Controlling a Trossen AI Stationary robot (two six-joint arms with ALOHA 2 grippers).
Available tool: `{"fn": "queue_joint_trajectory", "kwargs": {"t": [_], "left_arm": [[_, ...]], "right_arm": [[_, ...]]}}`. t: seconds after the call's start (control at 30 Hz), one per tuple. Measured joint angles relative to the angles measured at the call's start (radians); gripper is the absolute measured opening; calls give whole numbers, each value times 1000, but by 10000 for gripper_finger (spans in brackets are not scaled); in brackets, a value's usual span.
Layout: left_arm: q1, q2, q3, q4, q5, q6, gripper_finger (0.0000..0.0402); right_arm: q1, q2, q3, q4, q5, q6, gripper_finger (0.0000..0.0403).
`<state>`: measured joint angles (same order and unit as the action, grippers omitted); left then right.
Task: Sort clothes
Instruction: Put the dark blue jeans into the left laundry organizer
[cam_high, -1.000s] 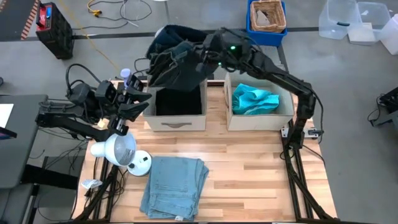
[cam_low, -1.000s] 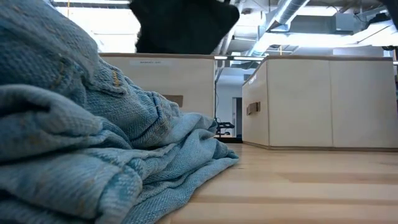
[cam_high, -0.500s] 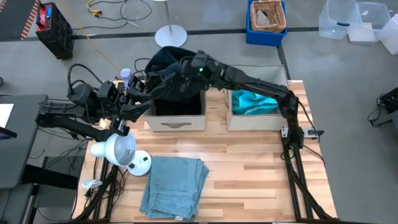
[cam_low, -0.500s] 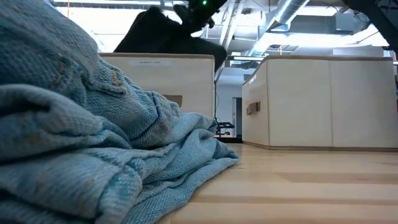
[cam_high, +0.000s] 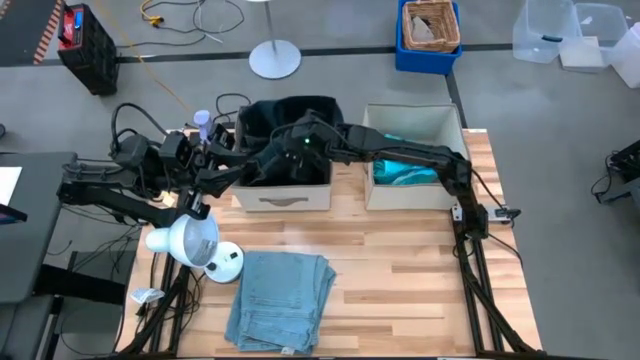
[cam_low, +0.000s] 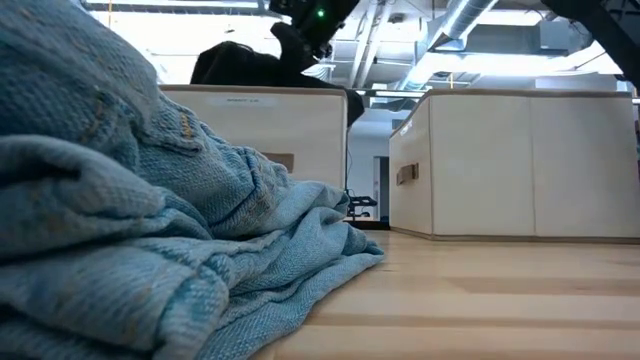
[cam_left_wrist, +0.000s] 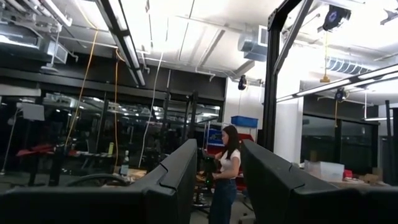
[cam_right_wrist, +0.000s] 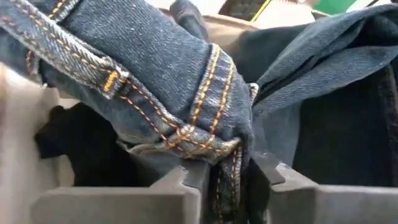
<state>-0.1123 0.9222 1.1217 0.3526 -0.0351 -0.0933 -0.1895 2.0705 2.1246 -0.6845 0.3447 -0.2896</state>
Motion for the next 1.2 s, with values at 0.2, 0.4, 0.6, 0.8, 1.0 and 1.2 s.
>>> {"fn": "queue_joint_trajectory", "kwargs": {"t": [0.2,0.4,0.6,0.8,1.0,1.2], "left_arm": [[0,0,0,-6,0,-1,119],[0,0,0,-14,-1,-17,119],[0,1,0,-37,0,-41,119],[0,1,0,-53,-1,-47,119],[0,1,0,-52,0,-50,119],[0,0,0,-50,-1,-57,119]], "right_arm": [[43,-34,-1,8,-2,0,170],[82,-81,0,24,-1,-25,252],[128,-150,0,107,106,-82,255],[45,-193,0,158,284,-15,213],[-91,-164,-1,37,283,145,104],[-212,-132,-1,-111,255,303,10]]}}
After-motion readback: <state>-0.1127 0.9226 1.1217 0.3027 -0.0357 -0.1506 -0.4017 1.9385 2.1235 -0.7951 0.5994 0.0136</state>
